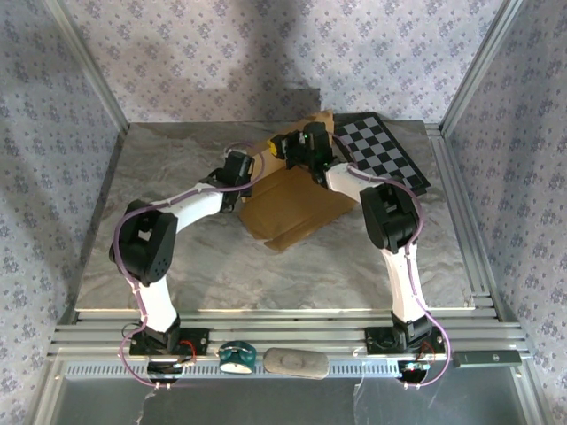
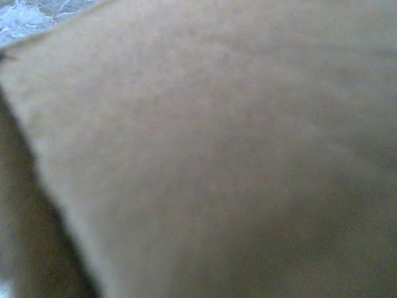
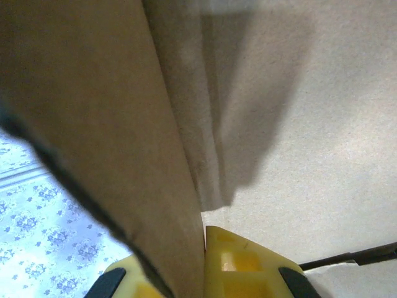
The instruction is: Fold the paper box
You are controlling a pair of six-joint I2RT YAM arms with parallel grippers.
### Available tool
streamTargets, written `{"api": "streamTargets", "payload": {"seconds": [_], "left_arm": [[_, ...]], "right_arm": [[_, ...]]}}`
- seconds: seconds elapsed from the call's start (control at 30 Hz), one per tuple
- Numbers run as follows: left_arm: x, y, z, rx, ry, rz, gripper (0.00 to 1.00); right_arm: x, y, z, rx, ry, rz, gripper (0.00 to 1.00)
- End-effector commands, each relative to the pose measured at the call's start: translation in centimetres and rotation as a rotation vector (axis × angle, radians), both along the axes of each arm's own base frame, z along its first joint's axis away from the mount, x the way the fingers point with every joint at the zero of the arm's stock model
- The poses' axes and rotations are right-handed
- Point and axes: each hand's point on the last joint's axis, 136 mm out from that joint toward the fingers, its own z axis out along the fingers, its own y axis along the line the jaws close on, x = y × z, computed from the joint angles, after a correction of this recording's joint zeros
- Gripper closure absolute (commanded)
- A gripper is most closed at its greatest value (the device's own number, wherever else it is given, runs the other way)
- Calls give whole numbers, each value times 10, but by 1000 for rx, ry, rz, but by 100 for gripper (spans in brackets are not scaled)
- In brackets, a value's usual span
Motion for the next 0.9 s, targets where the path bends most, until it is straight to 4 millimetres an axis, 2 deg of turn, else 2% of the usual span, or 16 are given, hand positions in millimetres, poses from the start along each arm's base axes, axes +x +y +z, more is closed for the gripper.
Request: {"api": "streamTargets", "payload": {"seconds": [0.0, 0.37, 0.47, 0.73, 0.87], "left_arm": [[-4, 16, -19, 93, 30, 79, 68], [-3, 23, -37, 139, 37, 167, 74], [-4, 28, -39, 160, 43, 201, 82], [-4, 34, -41, 183, 57, 254, 94], [-1, 29, -42, 164, 49, 251, 94]], "right_arm": [[-20, 8, 1, 17, 47, 41, 100], [-26, 4, 8, 20, 49, 48, 100], [-27, 3, 10, 20, 49, 47, 100], [-34, 0, 10, 20, 74, 49, 100], [-37, 1, 8, 17, 89, 56, 100]]}}
